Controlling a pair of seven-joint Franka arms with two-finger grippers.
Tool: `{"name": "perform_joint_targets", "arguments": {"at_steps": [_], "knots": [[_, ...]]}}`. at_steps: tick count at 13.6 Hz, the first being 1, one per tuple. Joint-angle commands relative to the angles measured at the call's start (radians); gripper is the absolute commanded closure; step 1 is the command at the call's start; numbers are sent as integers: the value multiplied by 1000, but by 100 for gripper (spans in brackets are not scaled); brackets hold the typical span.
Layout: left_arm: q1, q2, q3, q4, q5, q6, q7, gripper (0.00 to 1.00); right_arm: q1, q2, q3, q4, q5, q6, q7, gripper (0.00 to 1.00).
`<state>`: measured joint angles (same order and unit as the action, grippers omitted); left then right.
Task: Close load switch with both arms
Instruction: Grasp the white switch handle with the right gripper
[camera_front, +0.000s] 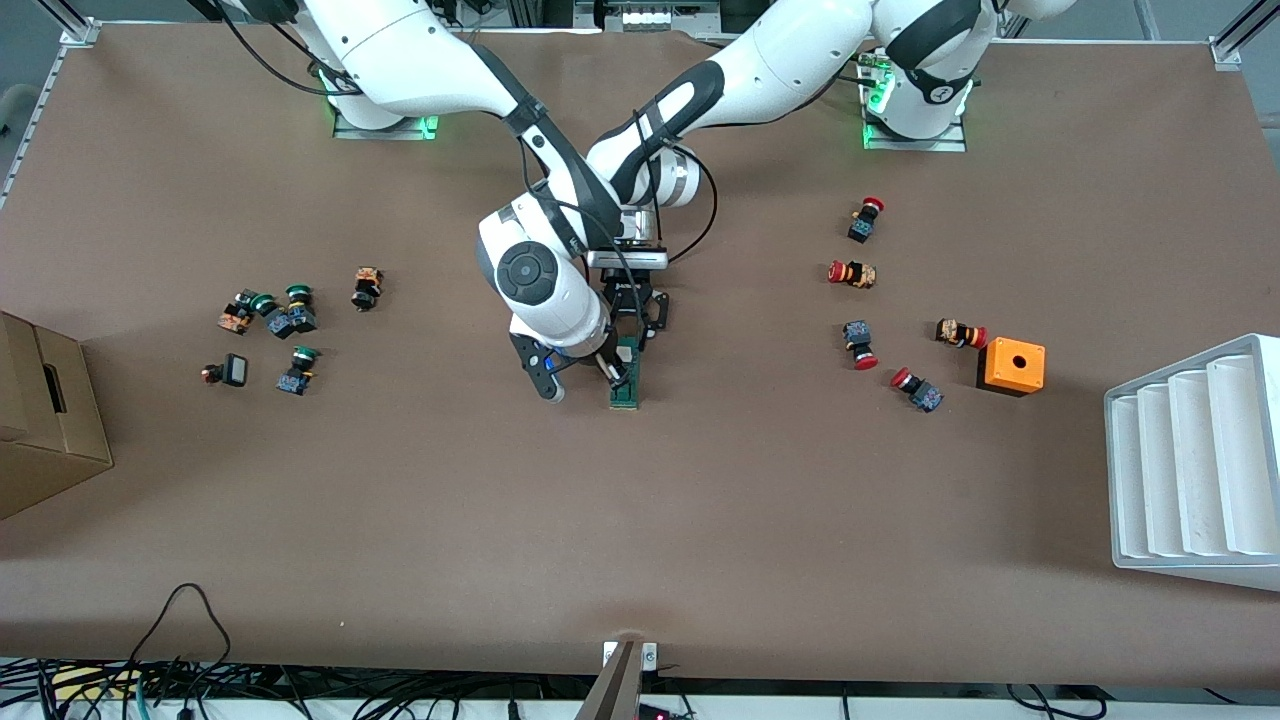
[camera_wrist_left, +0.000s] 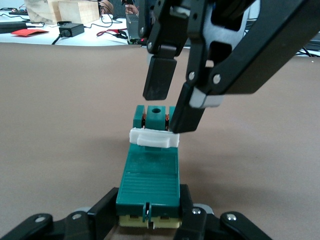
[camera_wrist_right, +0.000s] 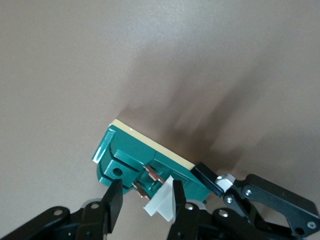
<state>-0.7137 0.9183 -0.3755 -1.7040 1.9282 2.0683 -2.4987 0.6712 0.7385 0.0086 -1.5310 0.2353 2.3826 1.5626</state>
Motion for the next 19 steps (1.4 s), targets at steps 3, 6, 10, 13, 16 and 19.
{"name": "perform_joint_targets", "arguments": {"at_steps": [3,6,10,13,16,19], "knots": [[-9,39,9,47,66,29,-31,58,24,-41,-6,-46,-2,-2,42,51],[-9,40,9,47,67,29,-31,58,25,-47,-4,-52,-4,-3,42,52],[-9,40,9,47,67,29,-31,58,28,-86,-4,-92,-4,-25,42,51],[-9,45,9,49,69,29,-31,58,28,-85,-4,-93,-7,-22,43,51],[-9,47,9,49,69,29,-31,58,31,-70,-3,-95,-19,9,42,51],[-9,47,9,50,67,29,-31,58,34,-56,-3,-93,-19,41,46,51]]}}
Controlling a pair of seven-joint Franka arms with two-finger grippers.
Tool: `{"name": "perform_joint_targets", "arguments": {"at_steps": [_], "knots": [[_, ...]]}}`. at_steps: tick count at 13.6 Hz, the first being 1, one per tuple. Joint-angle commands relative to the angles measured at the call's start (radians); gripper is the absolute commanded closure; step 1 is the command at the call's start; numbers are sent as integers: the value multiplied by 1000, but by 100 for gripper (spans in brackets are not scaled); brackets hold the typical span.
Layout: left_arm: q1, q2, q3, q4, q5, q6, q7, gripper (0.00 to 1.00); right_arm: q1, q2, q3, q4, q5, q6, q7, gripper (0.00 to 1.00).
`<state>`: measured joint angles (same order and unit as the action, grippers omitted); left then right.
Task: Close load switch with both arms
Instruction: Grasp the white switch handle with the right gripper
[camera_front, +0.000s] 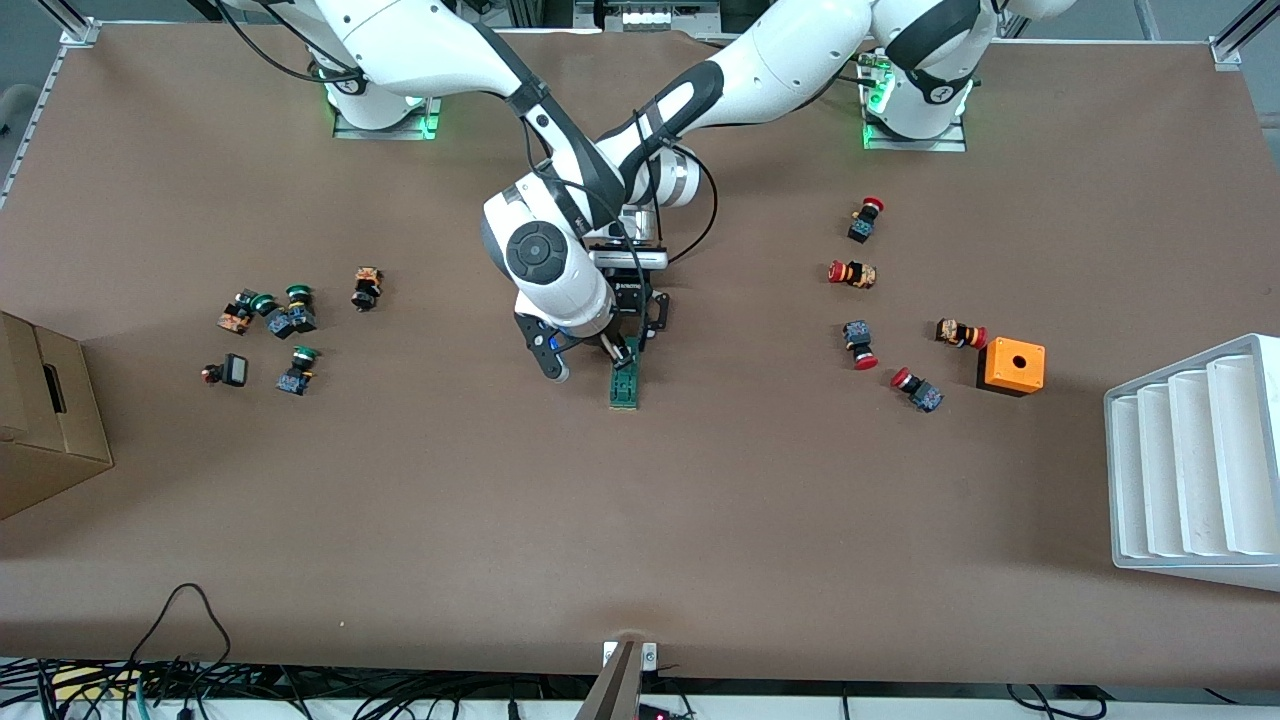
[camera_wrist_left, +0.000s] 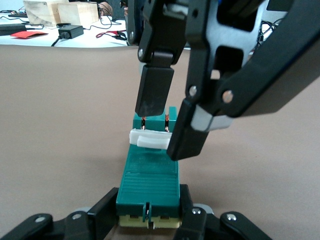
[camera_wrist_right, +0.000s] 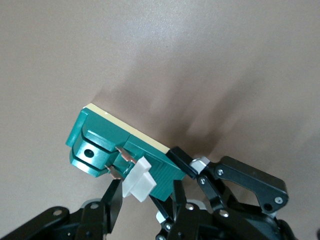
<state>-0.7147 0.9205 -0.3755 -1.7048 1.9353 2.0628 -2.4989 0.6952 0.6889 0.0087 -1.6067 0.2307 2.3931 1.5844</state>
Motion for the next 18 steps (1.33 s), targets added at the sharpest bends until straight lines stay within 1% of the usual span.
{"name": "perform_joint_targets", "arguments": {"at_steps": [1,5,8,12,13,18], "knots": [[-8,44,9,51,60,34,-31,58,10,0,-4,-18,-14,43,26,51],[-8,46,9,68,60,36,-29,58,21,23,-3,-16,-22,92,29,51],[-8,58,9,71,60,36,-28,58,21,26,-3,-9,-24,97,28,52],[-8,64,9,71,60,36,-29,58,20,23,-4,-6,-41,97,20,64],[-8,64,9,71,62,34,-29,58,20,23,-4,-6,-41,97,13,69],[-8,63,9,74,59,36,-29,58,17,21,-9,14,-59,94,3,72]]}}
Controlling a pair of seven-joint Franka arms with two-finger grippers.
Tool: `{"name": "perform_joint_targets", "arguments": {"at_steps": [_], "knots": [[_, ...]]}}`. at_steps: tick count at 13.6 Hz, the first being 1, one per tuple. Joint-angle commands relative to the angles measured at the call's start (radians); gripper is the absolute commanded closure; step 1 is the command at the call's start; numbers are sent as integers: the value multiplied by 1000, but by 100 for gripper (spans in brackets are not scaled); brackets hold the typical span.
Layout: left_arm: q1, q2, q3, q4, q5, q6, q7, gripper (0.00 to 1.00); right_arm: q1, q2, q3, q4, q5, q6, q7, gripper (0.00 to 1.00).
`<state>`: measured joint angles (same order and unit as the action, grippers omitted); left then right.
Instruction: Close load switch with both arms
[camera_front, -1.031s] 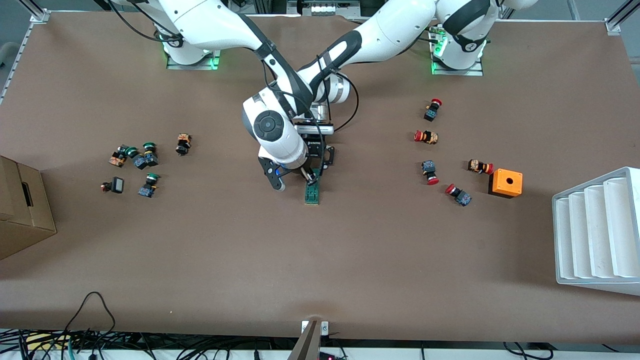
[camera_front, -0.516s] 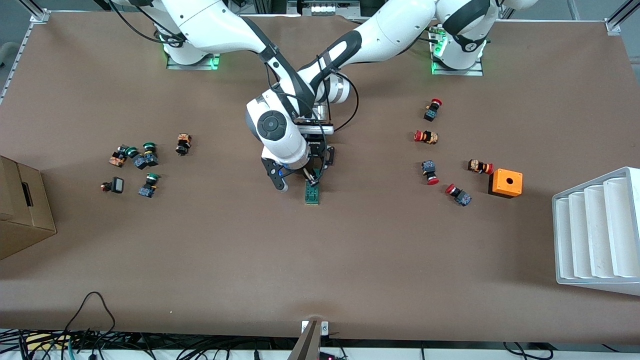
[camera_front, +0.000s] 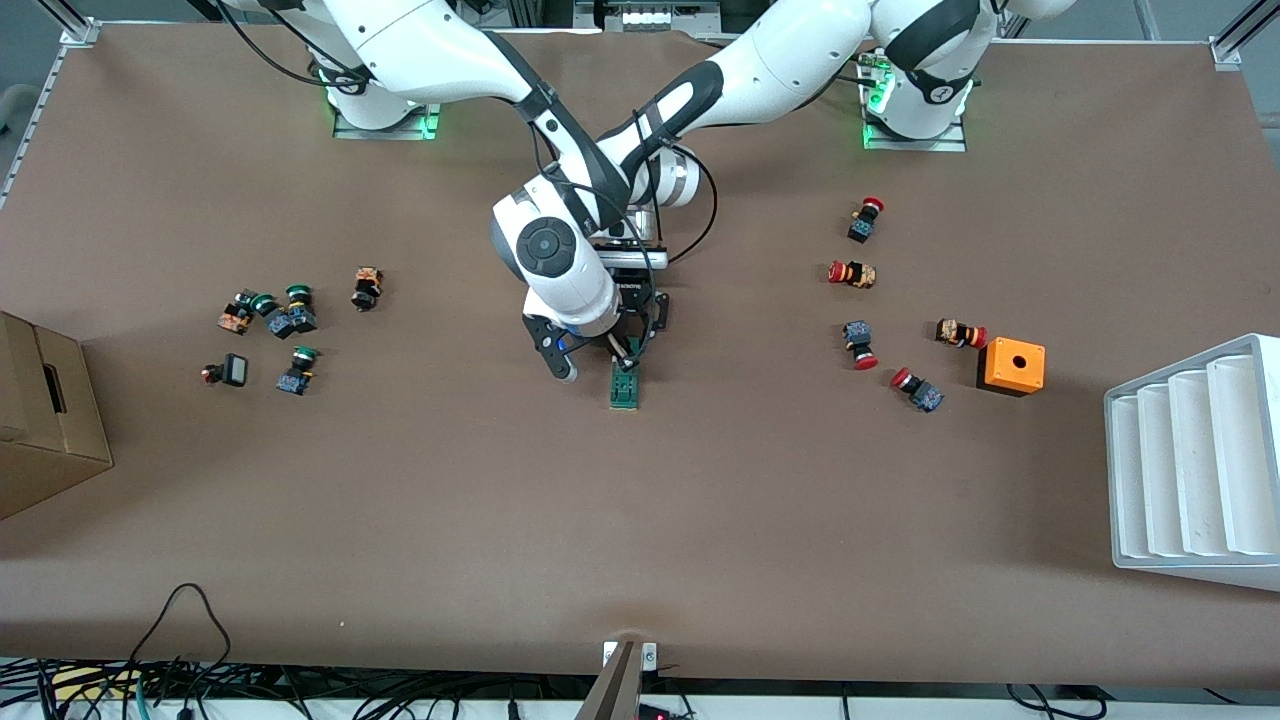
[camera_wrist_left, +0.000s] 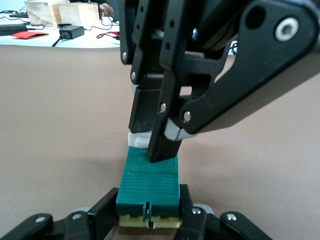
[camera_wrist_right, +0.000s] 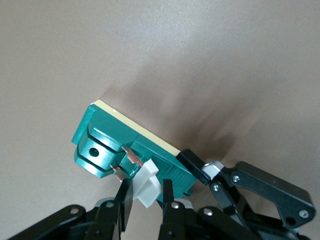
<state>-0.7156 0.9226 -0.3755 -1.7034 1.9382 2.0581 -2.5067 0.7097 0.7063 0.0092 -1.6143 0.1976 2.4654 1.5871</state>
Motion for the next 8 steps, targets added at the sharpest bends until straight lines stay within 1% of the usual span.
{"name": "perform_joint_targets", "arguments": {"at_steps": [1,7,8], "knots": [[-7,61,9,73,56,40,-23,58,-3,4,-11,31,-24,17,2,72],[-7,59,7,73,56,40,-24,58,-24,2,-11,42,-20,14,4,72],[-7,61,7,73,56,40,-24,58,-30,2,-11,42,-15,14,4,75]]}}
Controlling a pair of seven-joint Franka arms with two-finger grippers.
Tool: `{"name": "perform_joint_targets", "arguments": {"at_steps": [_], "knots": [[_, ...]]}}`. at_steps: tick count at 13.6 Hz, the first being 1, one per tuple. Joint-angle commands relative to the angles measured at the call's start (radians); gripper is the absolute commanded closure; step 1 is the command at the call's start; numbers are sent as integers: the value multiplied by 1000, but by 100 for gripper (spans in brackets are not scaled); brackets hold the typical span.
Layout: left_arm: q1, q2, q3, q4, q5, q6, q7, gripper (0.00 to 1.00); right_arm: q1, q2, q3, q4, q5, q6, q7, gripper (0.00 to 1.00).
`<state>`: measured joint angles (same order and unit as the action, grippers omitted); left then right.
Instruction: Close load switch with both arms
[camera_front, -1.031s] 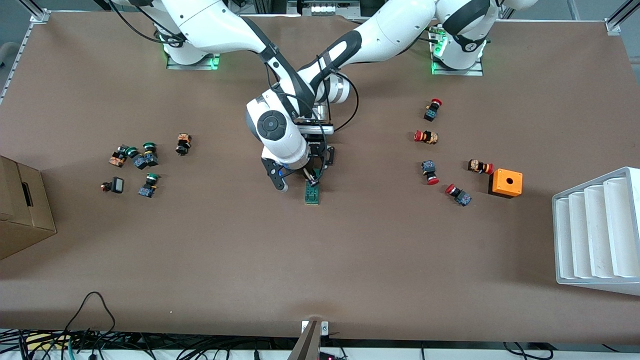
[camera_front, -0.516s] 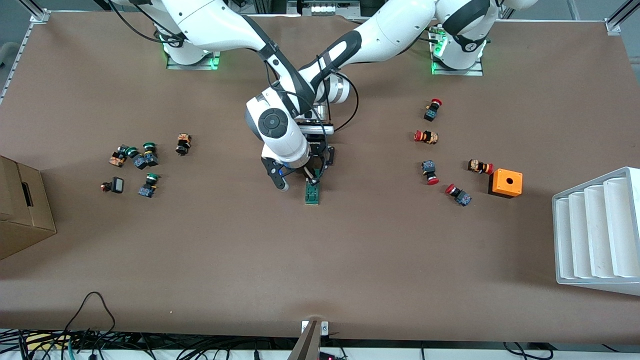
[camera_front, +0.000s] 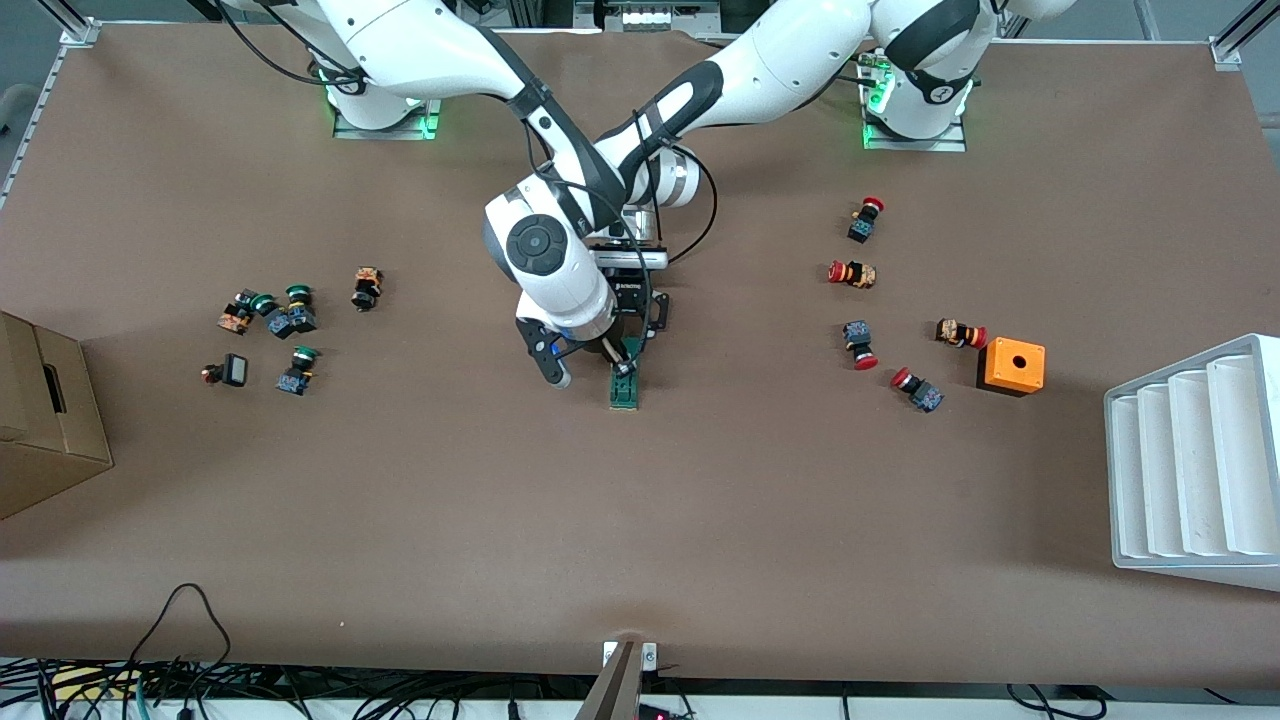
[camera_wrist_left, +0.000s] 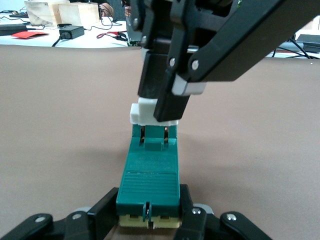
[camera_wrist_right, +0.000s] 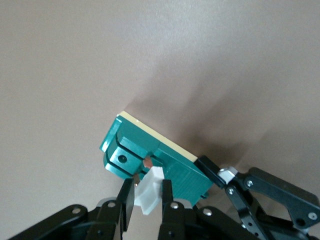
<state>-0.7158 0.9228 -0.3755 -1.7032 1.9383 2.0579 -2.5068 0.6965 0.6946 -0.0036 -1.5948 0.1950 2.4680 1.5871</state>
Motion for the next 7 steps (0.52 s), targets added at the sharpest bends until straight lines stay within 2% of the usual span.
{"name": "perform_joint_targets", "arguments": {"at_steps": [1,7], "knots": [[-7,60,9,73,57,41,-24,58,-19,14,2,25,-12,11,4,74],[-7,59,7,73,57,41,-24,58,-19,23,8,39,-11,11,13,78]]}}
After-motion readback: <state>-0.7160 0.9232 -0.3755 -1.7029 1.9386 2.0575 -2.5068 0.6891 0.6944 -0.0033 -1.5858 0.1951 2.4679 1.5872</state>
